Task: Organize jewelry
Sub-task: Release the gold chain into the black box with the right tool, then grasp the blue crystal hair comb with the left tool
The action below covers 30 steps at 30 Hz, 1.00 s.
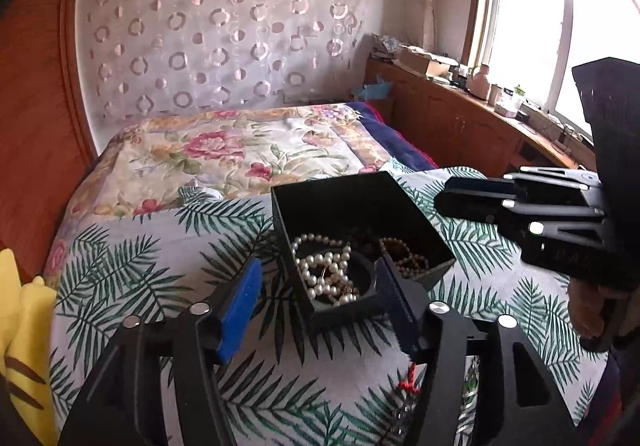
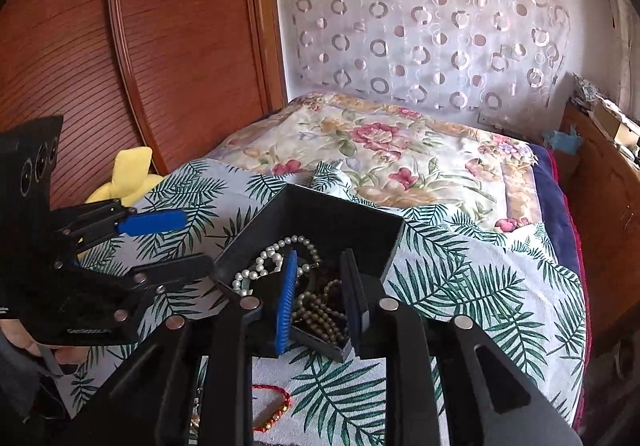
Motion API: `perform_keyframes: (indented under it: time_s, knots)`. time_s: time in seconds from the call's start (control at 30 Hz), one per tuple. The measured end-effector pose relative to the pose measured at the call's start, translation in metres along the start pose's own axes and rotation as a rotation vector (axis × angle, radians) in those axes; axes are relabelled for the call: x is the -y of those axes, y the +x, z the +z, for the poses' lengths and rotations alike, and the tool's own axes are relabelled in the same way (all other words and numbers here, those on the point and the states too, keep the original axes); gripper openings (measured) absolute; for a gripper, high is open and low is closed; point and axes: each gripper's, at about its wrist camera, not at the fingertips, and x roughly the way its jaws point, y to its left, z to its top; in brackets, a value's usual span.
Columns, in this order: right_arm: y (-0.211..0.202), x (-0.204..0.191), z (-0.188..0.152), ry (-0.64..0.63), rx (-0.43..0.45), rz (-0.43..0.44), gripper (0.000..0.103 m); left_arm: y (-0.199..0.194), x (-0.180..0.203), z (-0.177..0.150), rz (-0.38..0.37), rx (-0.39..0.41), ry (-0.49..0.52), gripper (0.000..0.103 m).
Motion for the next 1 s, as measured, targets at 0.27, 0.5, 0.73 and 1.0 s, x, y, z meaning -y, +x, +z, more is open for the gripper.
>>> perform_keyframes:
  time_s: [0.27,0.5,0.73,1.0]
  knots:
    - [-0.021,-0.002,-0.031,0.010,0.003,0.014,0.025,-0.020,0.002,-0.029,-0.005,0.008,0.018,0.080]
    - [-0.039,-0.009,-0.074,0.011,-0.015,0.009,0.025,-0.036,0.009,-0.064,-0.030,-0.018,0.022,0.083]
    - [-0.048,-0.022,-0.114,0.029,-0.042,0.042,0.025,-0.039,0.017,-0.093,-0.037,-0.068,0.031,0.083]
    - [-0.044,-0.027,-0.141,0.045,-0.084,0.040,0.025,-0.035,0.026,-0.106,-0.052,-0.113,0.046,0.083]
